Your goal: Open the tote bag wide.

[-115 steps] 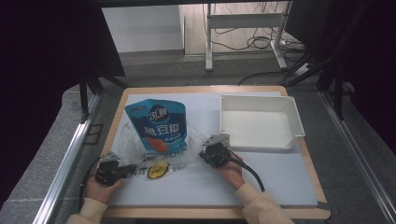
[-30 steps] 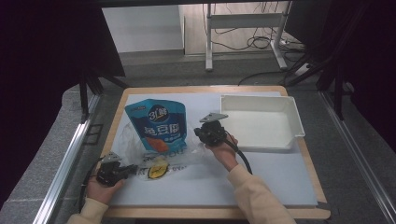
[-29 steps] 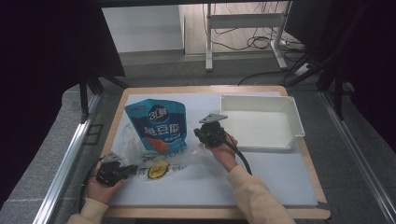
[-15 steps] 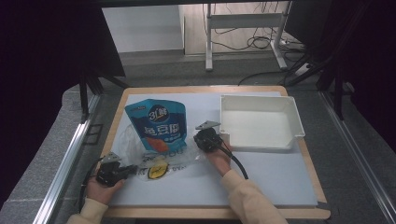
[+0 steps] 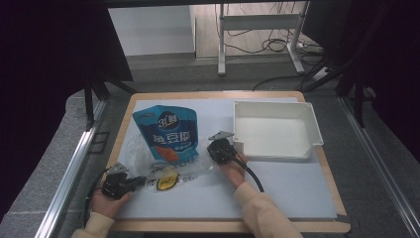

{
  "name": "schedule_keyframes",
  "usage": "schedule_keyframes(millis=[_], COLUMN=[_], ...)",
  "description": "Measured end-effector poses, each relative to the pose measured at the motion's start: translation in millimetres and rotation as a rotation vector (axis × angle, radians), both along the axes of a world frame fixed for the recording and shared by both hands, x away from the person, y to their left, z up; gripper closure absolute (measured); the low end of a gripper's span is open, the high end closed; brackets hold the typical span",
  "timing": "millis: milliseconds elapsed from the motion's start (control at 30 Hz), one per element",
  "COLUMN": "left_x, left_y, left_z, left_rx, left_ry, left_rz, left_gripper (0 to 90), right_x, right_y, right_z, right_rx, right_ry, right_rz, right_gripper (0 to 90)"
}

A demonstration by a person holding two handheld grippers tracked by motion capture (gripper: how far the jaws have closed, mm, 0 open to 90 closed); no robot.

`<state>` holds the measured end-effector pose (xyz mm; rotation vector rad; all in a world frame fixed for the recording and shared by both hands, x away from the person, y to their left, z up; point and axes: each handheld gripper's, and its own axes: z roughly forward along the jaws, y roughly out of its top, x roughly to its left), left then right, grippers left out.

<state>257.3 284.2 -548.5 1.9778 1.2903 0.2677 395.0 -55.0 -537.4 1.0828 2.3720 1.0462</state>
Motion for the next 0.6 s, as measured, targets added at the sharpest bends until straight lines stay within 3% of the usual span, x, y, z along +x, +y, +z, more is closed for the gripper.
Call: schedule_keyframes(millis=[167, 300, 400, 533, 600], left_x=[-0.8, -5.1, -11.0, -21.0, -25.1], left_y=[-2.4, -2.6, -2.7, -3.5, -1.9], left_z=[3.2, 8.5, 14.3, 25.8, 34.3], left_rx=[0.005, -0.008, -0.022, 0.003, 0.001], left_ry=[-0.009, -0.041, -0.067, -0.109, -0.140], left_rz=[0.001, 0.013, 0.022, 0.069, 0.088], left_gripper=[86.4, 77.4, 60.2, 42.6, 38.0], right_x=[-2.0, -2.2, -1.8, -2.9, -3.2], right_y=[0.7, 0.6, 0.2, 0.7, 0.8], right_z=[-0.9, -1.0, -1.0, -1.0, -1.0], right_rx=[-0.019, -0.025, -0.022, -0.029, -0.029], right_ry=[-0.027, -0.034, -0.032, -0.037, -0.038], right_rz=[0.016, 0.027, 0.030, 0.034, 0.034], right_gripper=[88.6, 88.6, 88.6, 88.6, 88.6])
